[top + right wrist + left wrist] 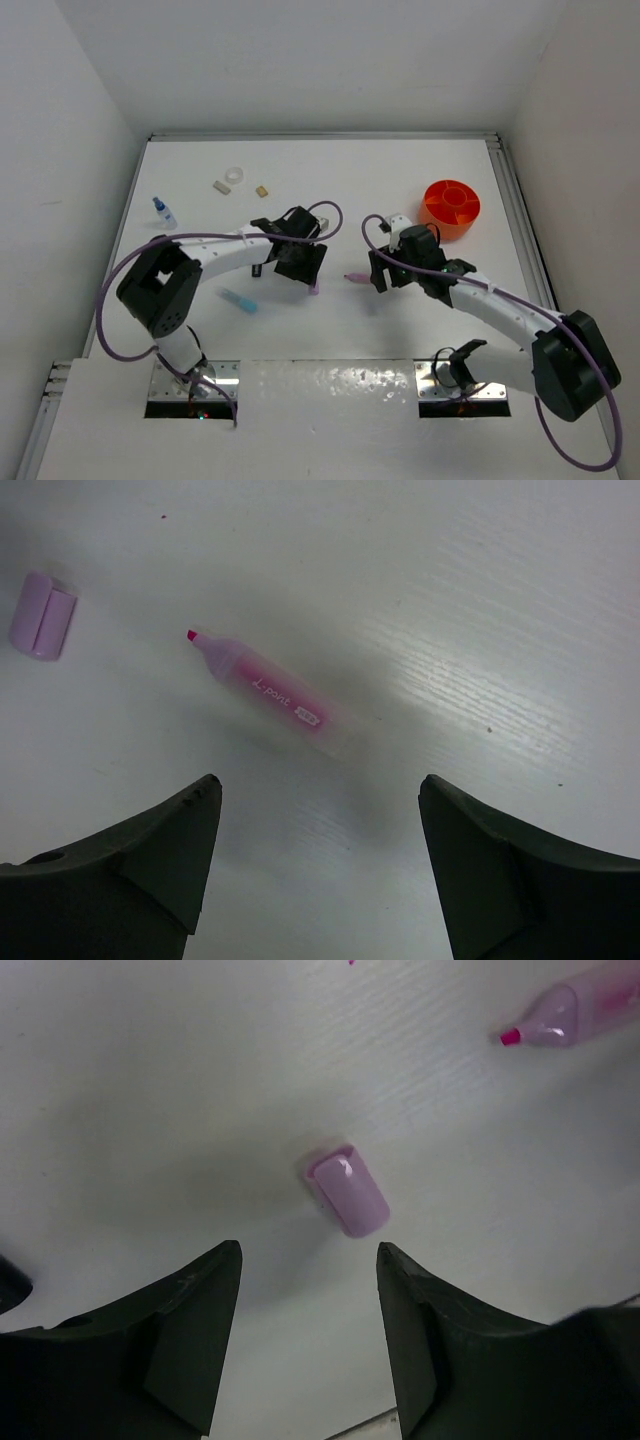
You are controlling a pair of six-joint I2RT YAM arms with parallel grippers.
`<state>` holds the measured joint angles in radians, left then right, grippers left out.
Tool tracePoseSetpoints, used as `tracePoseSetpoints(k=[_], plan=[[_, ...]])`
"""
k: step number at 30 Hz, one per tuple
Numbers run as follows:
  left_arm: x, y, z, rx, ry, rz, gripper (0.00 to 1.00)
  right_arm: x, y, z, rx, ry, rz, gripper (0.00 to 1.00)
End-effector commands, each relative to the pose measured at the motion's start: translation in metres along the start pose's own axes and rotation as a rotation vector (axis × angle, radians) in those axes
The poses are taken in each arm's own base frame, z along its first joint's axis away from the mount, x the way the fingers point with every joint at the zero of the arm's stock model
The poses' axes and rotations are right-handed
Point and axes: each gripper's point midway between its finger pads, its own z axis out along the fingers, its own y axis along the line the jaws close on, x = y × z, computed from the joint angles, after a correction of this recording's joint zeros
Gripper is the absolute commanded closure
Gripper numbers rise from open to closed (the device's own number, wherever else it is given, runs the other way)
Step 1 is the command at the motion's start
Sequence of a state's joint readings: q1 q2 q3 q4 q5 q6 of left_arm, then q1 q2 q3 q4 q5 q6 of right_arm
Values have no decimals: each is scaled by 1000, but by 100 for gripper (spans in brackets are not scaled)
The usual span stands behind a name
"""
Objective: Sort the stationery into containers
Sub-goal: Pick up the pen cap from the center of the board.
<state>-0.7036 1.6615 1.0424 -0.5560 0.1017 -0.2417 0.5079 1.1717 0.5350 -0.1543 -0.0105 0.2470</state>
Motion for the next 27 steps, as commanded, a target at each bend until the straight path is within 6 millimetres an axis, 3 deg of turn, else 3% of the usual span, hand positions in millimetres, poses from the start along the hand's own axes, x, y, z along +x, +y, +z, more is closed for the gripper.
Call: tracePoseSetpoints(k=[1,3,8,13,15,16,17,19,22,27], plan=[[-36,-5,1,-48,-107,-68,45,-12,3,-1,19,-82,42,22],[-35,-13,9,-49,-96,-42,45,-11,4,-3,16,-91,45,22],[-28,-10,24,-94,-71,-46,46,-6,4,-5,18,-87,46,22],[-20,4,30,-149,-40,-91,58,-4,-4,-8,67,-96,82,23],[-20,8,28,-166,-38,-106,61,-10,-12,-13,132,-117,176,23],[-20,8,27,-165,-40,-104,62,-15,-28,-17,236,-143,234,24],[-19,9,27,-167,-35,-103,64,-9,-33,-21,293,-133,380,26],[-16,10,30,-170,-28,-97,68,-15,-44,-29,383,-167,531,26],[-12,13,37,-176,-9,-82,75,-8,-38,-32,424,-175,792,25],[-2,20,39,-180,11,-51,94,-8,-23,-29,435,-228,973,23]])
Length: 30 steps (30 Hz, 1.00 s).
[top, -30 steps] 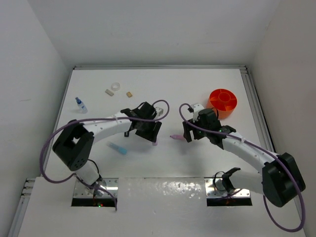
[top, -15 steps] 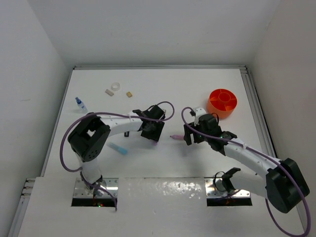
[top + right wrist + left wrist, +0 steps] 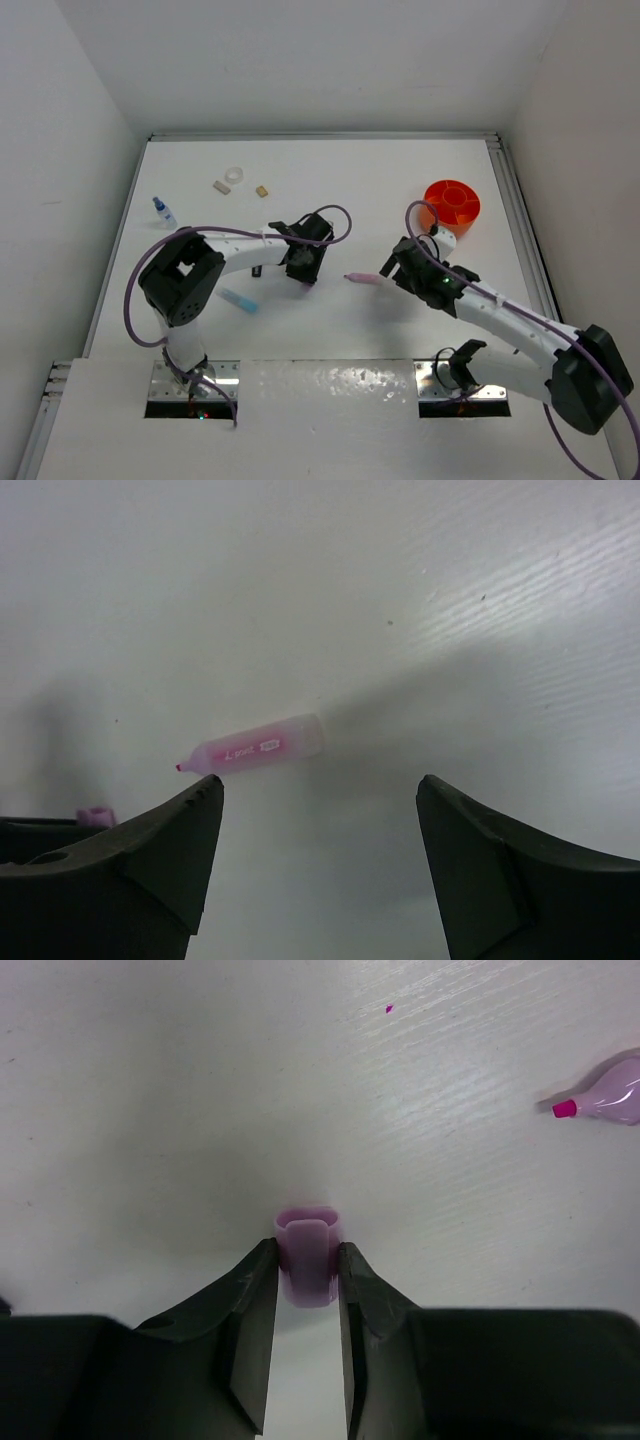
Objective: Sort the stationery into containers
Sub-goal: Pick up the pen cap from the center of the board, then pick up the pen from the center of the board.
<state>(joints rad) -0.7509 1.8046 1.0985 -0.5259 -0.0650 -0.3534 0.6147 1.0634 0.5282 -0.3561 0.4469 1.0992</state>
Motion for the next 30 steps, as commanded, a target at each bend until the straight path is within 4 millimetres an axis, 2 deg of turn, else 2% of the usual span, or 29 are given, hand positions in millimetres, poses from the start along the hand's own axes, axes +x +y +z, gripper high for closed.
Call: tracePoseSetpoints(k=[1,3,5,8,10,12,14,16,17,18,20,21,23,24,26,29,30], plan=[[5,10,5,-12,11,38,98,-6,11,-5,48,-57,284,23],[10,15,4,-12,20,58,100,-7,21,-6,49,-56,329,23],[6,20,-3,6,4,106,100,-4,33,-3,59,-41,375,23],[-15,27,-28,10,-102,234,100,0,47,4,86,-16,424,24],[-33,32,-56,-4,-240,370,100,3,55,11,101,1,444,25],[-35,38,-79,-19,-338,475,100,4,61,14,99,11,464,26],[-35,41,-94,-2,-414,508,100,5,63,20,106,16,460,27],[-32,38,-100,36,-430,530,100,3,67,22,89,10,393,28],[-30,37,-101,55,-433,546,100,-2,72,21,72,-1,351,28],[-27,30,-105,102,-440,571,100,-5,72,22,58,-4,218,27],[-23,27,-109,151,-440,593,100,-10,78,18,24,15,64,24],[-20,18,-115,221,-452,646,100,-18,78,16,-23,15,-127,23],[-11,17,-120,284,-445,703,100,-1,89,8,-184,132,-329,17],[-8,10,-130,341,-478,789,100,-2,88,4,-277,161,-519,11],[1,12,-137,373,-509,872,100,13,79,-9,-381,283,-711,10],[4,18,-140,361,-553,923,100,9,63,-5,-347,291,-837,13],[2,17,-146,356,-590,932,100,8,52,-3,-319,302,-921,13]])
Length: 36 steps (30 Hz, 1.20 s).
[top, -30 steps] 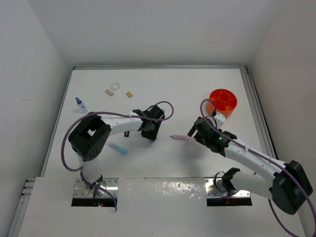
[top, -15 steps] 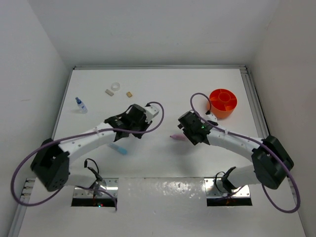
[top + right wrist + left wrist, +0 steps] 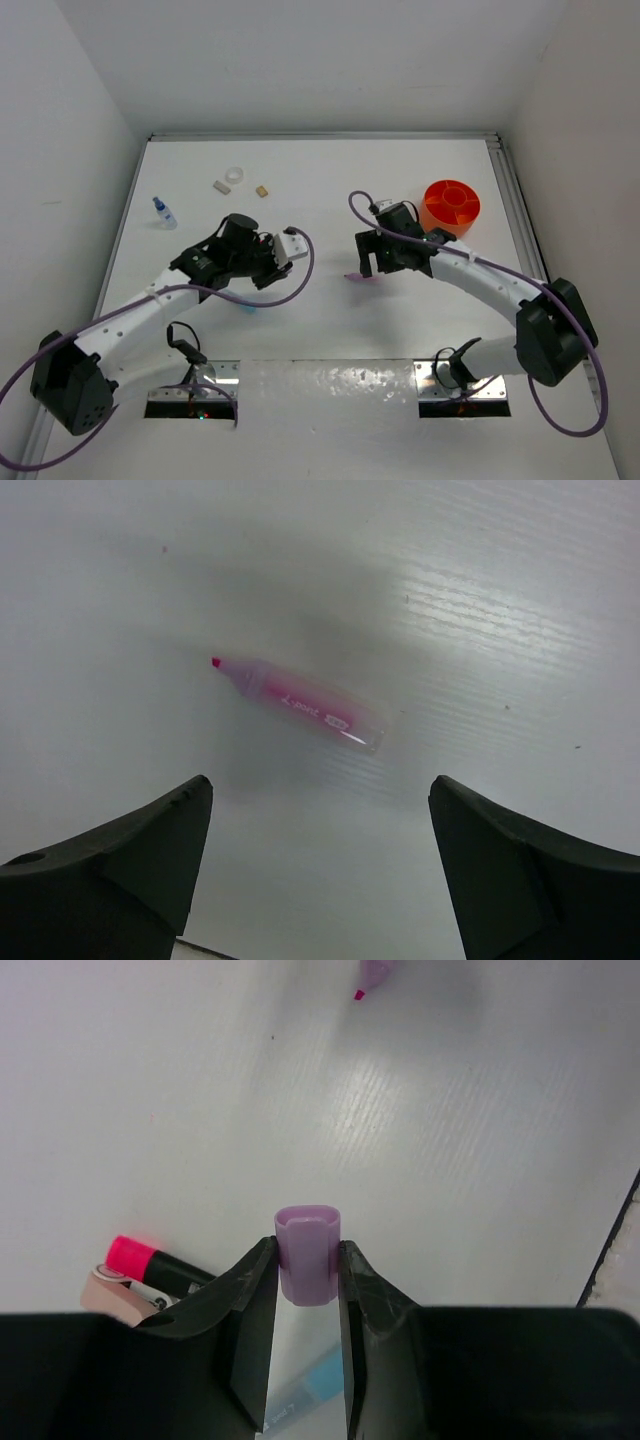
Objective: Sort the stationery into containers
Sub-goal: Pick up the pen from the center of the board.
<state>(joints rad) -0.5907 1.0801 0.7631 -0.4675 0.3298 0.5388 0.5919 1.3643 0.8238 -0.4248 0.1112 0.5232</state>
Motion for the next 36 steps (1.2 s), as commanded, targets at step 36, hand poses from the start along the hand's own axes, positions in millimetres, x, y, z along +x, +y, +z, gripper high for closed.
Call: tracePoseSetpoints(k=[36], plan=[[-63,-19,-65,-45,-394,182,100,23,1,29,-421,61,-1014,27]])
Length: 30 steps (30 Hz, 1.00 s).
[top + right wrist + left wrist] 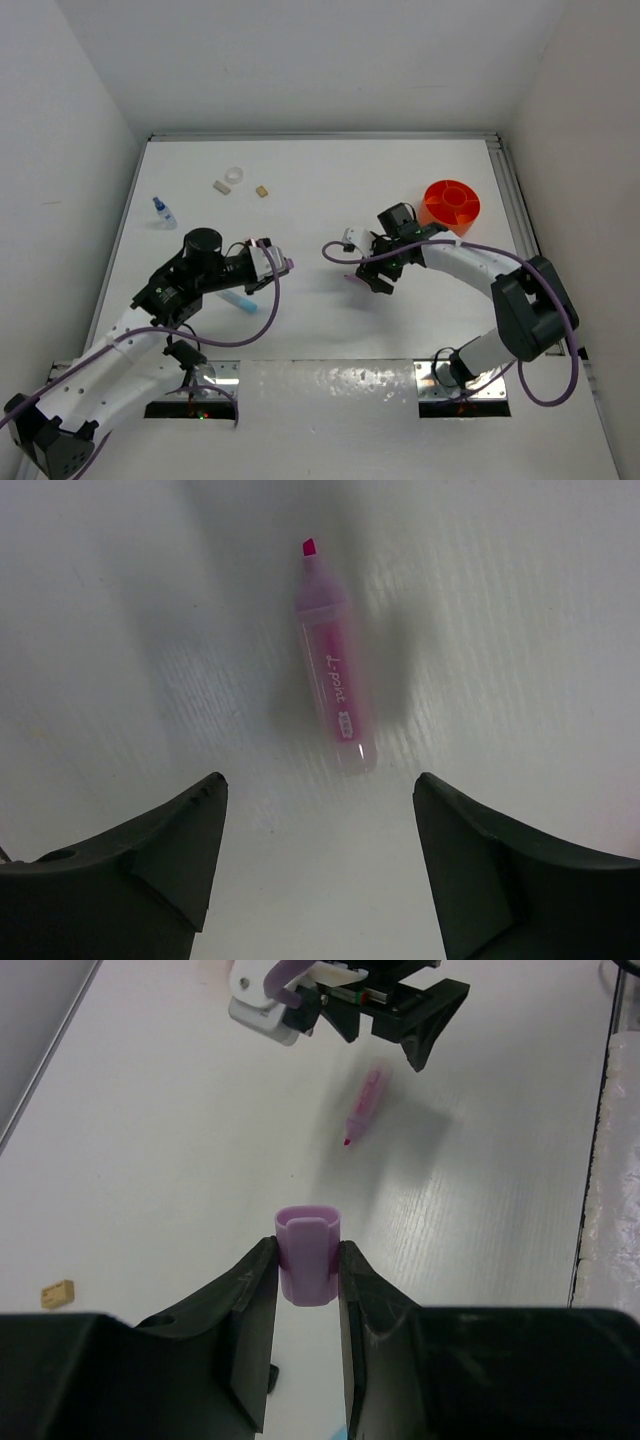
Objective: Sort the stationery into containers
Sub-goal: Pick up the pen from the center of the board.
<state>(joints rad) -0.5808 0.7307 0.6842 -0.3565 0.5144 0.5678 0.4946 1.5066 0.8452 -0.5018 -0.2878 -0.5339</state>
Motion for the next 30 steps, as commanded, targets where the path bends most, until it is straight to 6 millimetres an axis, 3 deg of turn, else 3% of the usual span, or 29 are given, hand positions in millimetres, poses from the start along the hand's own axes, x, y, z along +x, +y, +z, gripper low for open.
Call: tracePoseSetpoints(k=[1,8,14,16,19,22,25,28,30], plan=[[1,6,-5,-45,3,10,100,-15,-3,13,10,-72,-92,28],[4,10,-5,-59,19,12,100,-5,-10,36,15,-22,-62,37],[9,10,-3,-60,36,17,100,-1,-12,42,3,23,-29,54],[10,10,-3,-61,36,18,100,-1,-11,41,7,24,-20,54],[10,10,-2,-61,34,19,100,-5,-9,38,22,8,-43,48],[12,11,0,-55,39,18,100,-13,-11,33,48,-18,-51,30],[12,12,2,-53,41,20,100,-28,-14,23,73,-69,-29,24],[12,12,2,-56,40,24,100,-58,-24,2,121,-162,87,21],[12,14,2,-65,37,28,100,-74,-43,-20,232,-232,317,24]])
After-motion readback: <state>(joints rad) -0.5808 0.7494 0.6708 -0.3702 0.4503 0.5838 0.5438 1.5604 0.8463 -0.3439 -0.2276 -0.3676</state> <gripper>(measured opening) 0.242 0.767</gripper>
